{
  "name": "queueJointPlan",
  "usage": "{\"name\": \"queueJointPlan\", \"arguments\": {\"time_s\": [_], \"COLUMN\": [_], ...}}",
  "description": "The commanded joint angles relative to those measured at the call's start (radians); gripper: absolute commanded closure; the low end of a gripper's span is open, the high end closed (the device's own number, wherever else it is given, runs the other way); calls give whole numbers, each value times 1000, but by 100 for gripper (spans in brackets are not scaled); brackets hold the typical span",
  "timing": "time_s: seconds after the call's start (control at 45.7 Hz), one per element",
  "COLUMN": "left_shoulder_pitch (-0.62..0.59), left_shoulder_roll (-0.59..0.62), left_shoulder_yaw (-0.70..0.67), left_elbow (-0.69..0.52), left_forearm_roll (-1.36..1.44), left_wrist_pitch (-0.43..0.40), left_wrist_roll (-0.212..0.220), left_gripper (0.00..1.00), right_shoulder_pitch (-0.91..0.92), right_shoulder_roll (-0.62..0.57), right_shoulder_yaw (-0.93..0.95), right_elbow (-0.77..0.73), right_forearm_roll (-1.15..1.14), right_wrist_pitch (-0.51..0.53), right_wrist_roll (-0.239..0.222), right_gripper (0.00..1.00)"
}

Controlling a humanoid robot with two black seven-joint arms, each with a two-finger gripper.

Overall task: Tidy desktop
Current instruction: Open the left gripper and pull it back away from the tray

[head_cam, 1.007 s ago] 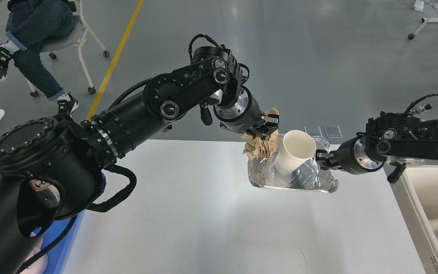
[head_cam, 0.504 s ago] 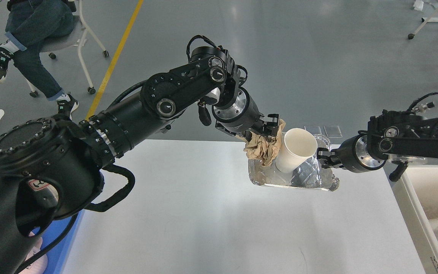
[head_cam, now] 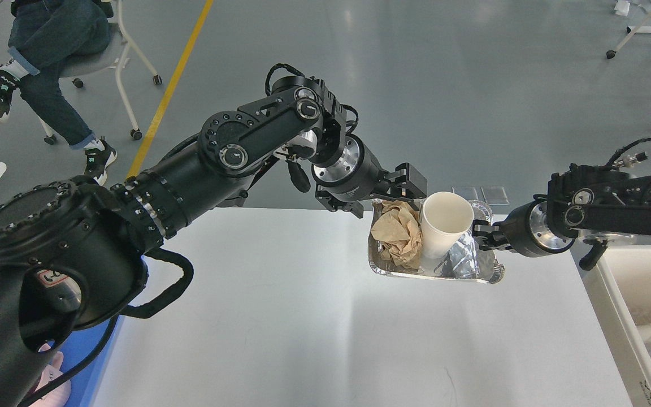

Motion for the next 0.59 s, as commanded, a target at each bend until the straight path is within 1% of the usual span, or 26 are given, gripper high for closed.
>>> {"name": "queueJointPlan", "arguments": {"time_s": [0.0, 0.109, 0.175, 0.263, 0.372, 0.46, 0.569], "left_shoulder_pitch": [8, 37, 48, 47, 59, 119, 172], "left_shoulder_roll": [51, 117, 156, 176, 196, 222, 265], "left_shoulder_yaw": [-14, -68, -126, -230, -384, -514, -626], "left_elbow": [-2, 0, 0, 4, 23, 49, 55], "left_forearm_roll": [-13, -106, -192, -304, -418, -498, -559], "left_wrist_pitch": [-7, -4, 2, 17, 63, 94, 183], "left_wrist_roll": [-11, -16, -16, -17, -17, -16, -8], "left_gripper": [0, 0, 0, 0, 0, 0, 0], "right_shoulder_pitch": [0, 3, 5, 6, 6, 6, 2], "right_shoulder_roll": [0, -4, -4, -3, -7, -23, -43], "right_shoulder_yaw": [0, -1, -1, 0, 0, 2, 3], "right_elbow": [1, 3, 1, 1, 1, 1, 1], "right_forearm_roll": [0, 0, 0, 0, 0, 0, 0], "right_wrist_pitch": [0, 0, 0, 0, 0, -2, -3], "right_wrist_roll": [0, 0, 0, 0, 0, 0, 0], "right_gripper": [100, 100, 100, 100, 100, 100, 100]}}
